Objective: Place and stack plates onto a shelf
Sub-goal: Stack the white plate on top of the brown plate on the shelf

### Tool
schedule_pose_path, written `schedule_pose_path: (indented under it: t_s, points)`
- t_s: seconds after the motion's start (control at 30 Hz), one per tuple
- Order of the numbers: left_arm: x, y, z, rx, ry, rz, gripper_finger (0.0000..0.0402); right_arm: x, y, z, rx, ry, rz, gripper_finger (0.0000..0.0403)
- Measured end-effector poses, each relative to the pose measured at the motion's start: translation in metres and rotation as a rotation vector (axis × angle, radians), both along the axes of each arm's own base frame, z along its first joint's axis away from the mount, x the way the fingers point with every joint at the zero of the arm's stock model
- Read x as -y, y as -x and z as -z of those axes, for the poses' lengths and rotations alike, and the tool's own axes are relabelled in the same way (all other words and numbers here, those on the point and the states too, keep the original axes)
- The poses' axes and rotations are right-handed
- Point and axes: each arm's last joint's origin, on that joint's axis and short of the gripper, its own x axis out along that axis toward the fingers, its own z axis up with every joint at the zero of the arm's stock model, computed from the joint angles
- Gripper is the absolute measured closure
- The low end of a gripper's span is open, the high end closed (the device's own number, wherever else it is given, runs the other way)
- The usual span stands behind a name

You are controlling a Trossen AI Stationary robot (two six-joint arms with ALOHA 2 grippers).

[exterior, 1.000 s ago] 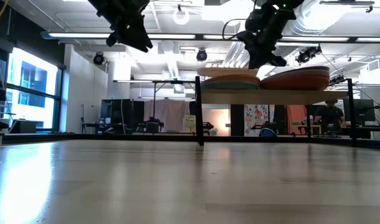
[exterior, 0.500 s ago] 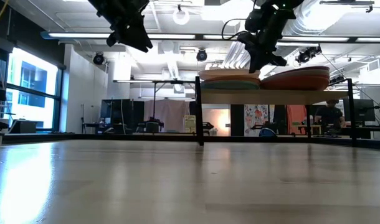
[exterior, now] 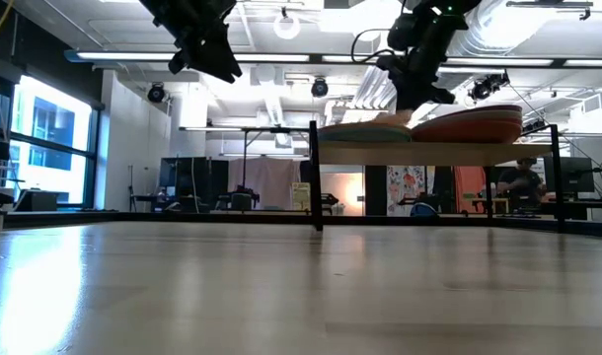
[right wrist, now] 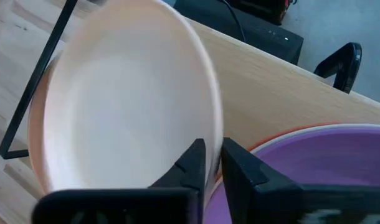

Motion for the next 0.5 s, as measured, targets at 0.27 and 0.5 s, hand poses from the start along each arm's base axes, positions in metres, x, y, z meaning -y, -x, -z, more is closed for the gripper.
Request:
schedule_pose_path:
  t_s: [0.27, 0.5]
  points:
    - [0.0, -0.0001, 0.0001, 0.0, 0.0, 0.0, 0.0298, 0.0005, -0.0006, -0.0004, 0.008, 0.005, -0.001, 0.0324]
    - [0.0001, 0.0002, 0.0004, -0.005, 0.002, 0.0, 0.0298, 0.0, -0.0005, -0.0009, 0.016, -0.001, -0.006, 0.032]
